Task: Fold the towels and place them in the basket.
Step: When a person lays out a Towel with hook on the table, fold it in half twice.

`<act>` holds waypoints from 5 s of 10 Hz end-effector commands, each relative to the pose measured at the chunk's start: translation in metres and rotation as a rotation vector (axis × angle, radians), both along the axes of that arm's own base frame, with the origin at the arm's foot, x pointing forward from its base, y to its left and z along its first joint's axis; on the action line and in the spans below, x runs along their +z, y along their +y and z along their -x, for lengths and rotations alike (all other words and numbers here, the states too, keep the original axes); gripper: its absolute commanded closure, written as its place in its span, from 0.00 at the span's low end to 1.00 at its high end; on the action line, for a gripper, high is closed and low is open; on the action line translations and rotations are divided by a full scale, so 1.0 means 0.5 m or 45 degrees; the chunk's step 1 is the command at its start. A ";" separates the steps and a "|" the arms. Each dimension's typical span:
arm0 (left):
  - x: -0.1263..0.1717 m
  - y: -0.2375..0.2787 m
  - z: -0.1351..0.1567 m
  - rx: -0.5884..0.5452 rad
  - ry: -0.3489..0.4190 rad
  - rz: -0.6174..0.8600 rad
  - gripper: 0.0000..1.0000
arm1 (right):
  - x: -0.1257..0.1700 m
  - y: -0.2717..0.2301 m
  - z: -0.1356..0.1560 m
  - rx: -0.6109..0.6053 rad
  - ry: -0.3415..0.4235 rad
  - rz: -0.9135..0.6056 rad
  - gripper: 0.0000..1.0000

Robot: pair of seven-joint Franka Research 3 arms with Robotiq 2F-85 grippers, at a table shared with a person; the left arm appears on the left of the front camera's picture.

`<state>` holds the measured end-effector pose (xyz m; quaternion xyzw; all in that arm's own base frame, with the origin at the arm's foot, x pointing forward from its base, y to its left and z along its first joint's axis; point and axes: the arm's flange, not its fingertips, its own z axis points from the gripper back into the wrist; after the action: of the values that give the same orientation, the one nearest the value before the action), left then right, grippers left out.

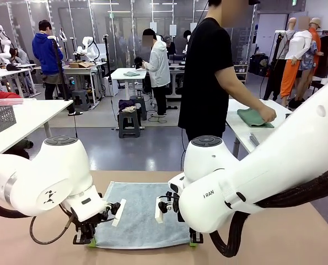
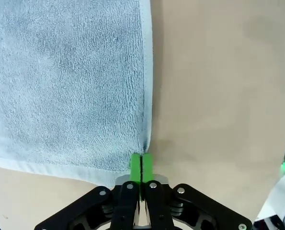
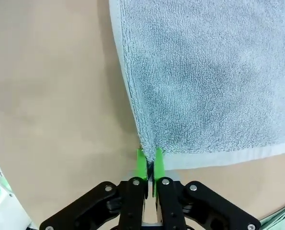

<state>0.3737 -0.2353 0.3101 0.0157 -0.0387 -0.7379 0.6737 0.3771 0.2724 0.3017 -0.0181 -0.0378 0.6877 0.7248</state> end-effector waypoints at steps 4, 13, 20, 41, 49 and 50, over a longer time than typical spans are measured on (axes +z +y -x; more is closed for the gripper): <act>-0.001 0.001 0.000 0.007 -0.007 0.004 1.00 | 0.000 0.000 0.000 0.000 0.000 0.000 1.00; 0.126 0.010 -0.038 -0.029 0.004 0.020 0.99 | 0.108 -0.016 -0.062 0.159 -0.022 0.010 0.94; 0.185 0.012 -0.079 -0.009 -0.017 0.008 0.99 | 0.165 -0.010 -0.082 0.158 -0.104 -0.004 0.94; 0.220 0.042 -0.323 -0.022 0.277 0.106 0.99 | 0.212 0.005 -0.318 0.214 0.221 -0.089 0.94; 0.193 0.031 -0.545 0.020 0.373 0.105 0.99 | 0.176 -0.017 -0.510 0.107 0.305 -0.094 0.94; 0.189 0.029 -0.566 0.021 0.379 0.108 0.99 | 0.174 -0.022 -0.529 0.107 0.311 -0.100 0.94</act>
<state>0.6365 -0.2148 0.3972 -0.1186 0.0145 -0.7289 0.6742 0.6259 0.2592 0.3862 0.0951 0.0139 0.7115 0.6961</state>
